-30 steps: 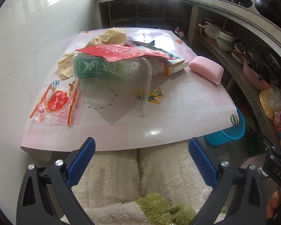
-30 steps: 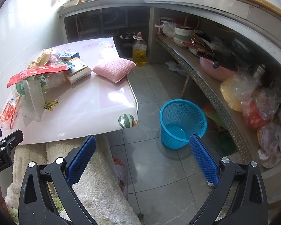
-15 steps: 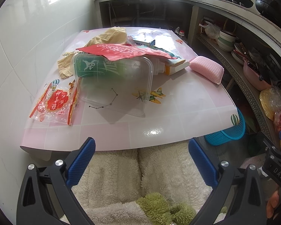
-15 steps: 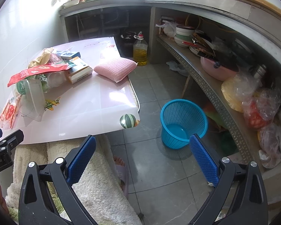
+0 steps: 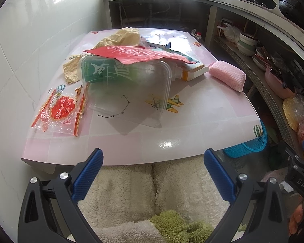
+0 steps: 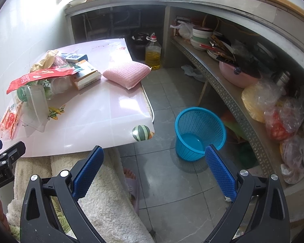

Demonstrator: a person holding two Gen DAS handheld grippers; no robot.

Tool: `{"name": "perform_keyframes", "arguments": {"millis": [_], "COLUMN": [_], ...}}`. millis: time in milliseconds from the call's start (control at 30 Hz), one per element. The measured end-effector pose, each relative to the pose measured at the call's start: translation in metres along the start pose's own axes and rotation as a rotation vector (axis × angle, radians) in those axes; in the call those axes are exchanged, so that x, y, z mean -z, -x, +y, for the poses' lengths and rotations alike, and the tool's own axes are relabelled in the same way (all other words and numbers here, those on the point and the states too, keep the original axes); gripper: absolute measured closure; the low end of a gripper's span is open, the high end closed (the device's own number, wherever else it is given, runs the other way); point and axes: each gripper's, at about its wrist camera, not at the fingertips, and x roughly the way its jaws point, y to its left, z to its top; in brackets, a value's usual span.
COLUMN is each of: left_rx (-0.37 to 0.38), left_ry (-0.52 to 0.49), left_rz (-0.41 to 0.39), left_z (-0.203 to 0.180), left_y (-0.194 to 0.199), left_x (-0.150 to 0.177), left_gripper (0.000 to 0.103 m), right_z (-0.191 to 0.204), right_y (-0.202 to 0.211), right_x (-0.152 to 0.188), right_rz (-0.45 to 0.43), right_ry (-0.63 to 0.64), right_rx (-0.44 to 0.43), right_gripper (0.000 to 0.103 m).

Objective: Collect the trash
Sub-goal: 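Grasp the red snack bag with the left tool while the right tool grasps the pink sponge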

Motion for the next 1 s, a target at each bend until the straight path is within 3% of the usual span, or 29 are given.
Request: {"name": "perform_keyframes", "arguments": {"millis": [233,400,600,667,867,1000], "left_rx": [0.029,0.059,0.193,0.203,0.286,0.37], "left_ry": [0.03,0.096,0.158,0.17,0.199,0.261], "left_rz": [-0.05,-0.108,-0.244,-0.27,-0.206,-0.186], "left_z": [0.025,0.053,0.085,0.091,0.104,0.112], "left_y": [0.001,0.001,0.008,0.009,-0.002,-0.012], "left_x": [-0.009,-0.021,-0.036,-0.042,-0.06,-0.065], "left_gripper": [0.006,0.006,0.006,0.006,0.006,0.006], "right_z": [0.018,0.053,0.09,0.097,0.105,0.111], "right_y": [-0.014,-0.04,-0.077,-0.089,-0.118,-0.12], "right_x": [-0.024,-0.045,-0.058,-0.058,-0.059,-0.059], "right_rz": [-0.009,0.013,0.093,0.124,0.197,0.186], "right_ry": [0.032,0.096,0.164,0.181,0.199,0.232], "right_rx": [-0.063,-0.128,-0.187,-0.198,-0.207,-0.214], "right_gripper": [0.008,0.008,0.008,0.008,0.008,0.008]}}
